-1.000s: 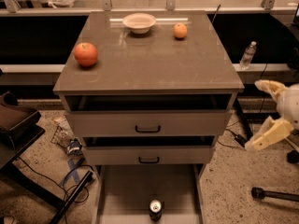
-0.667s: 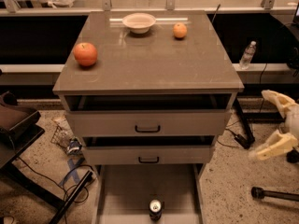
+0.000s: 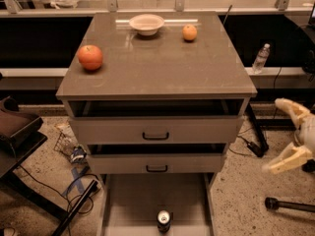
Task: Pick pepsi can from bottom drawer and place on counter
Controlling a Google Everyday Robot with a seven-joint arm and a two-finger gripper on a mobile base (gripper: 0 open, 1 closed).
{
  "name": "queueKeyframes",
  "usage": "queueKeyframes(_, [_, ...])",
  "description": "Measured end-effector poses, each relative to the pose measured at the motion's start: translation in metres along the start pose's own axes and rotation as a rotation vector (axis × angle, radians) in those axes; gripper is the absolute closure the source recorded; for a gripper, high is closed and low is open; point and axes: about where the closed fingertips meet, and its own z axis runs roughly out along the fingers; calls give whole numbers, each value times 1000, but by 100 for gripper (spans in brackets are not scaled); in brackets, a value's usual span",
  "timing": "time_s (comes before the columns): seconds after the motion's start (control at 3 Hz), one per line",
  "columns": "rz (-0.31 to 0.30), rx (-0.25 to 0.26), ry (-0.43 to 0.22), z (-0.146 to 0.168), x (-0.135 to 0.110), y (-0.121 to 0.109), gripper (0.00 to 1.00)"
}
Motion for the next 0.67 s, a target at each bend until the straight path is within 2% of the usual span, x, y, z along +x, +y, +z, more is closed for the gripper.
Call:
queueKeyframes(0.33, [25, -23, -14, 15, 19, 8, 0])
queueKeyframes(0.67, [63, -56, -29, 47, 85, 41, 0])
